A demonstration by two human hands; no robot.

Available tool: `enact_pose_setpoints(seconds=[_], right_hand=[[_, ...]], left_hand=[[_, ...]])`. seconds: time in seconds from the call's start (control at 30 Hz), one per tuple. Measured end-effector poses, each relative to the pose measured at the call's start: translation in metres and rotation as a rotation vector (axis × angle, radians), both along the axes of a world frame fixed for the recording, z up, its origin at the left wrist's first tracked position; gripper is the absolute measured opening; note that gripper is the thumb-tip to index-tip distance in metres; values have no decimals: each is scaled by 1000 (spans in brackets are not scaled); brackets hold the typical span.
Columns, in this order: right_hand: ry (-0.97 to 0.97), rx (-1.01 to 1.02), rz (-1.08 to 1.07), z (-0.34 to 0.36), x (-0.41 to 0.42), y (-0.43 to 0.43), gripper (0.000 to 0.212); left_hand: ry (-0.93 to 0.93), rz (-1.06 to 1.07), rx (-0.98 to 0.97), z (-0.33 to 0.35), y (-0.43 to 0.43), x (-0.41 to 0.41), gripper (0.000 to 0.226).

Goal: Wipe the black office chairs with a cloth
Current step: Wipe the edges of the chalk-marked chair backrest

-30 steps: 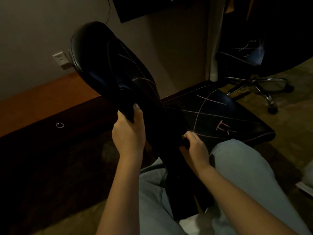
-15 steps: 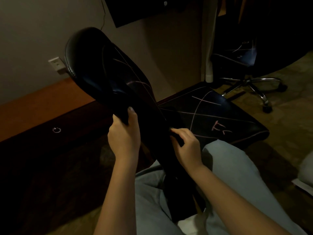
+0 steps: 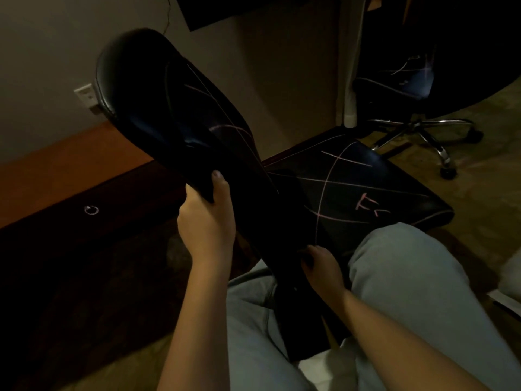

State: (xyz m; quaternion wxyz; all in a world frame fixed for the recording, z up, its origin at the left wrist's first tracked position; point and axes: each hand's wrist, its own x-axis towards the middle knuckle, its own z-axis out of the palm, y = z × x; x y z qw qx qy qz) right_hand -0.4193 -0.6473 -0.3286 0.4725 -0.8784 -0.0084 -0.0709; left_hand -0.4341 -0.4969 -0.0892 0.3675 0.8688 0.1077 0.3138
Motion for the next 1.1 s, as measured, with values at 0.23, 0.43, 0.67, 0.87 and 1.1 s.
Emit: enact_pose_setpoints(seconds=[0.23, 0.43, 0.67, 0.87, 1.1], right_hand=[[-222, 174, -169, 34, -6, 9, 13], [-463, 174, -141, 81, 2, 16, 33], [-392, 167, -258, 58, 0, 23, 32], [-15, 218, -302, 31, -7, 35, 7], [22, 203, -235, 25, -3, 27, 9]], left_hand=[[-10, -5, -8, -1, 0, 0, 63], [-21, -14, 6, 0, 1, -1, 73], [-14, -32, 2, -2, 1, 0, 74], [-13, -8, 10, -3, 1, 0, 60], [-12, -15, 4, -4, 1, 1, 60]])
